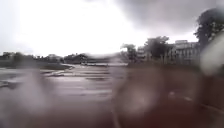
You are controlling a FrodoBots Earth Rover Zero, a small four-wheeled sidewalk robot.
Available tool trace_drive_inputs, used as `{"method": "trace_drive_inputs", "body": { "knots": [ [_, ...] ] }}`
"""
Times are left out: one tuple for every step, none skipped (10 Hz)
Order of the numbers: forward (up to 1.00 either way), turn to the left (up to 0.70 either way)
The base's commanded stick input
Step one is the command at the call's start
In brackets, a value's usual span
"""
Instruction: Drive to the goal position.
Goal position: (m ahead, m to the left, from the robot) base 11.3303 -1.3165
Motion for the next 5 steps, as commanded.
{"method": "trace_drive_inputs", "body": {
  "knots": [
    [0.45, 0.0],
    [0.45, 0.0],
    [0.45, 0.0],
    [0.45, 0.0],
    [0.45, 0.0]
  ]
}}
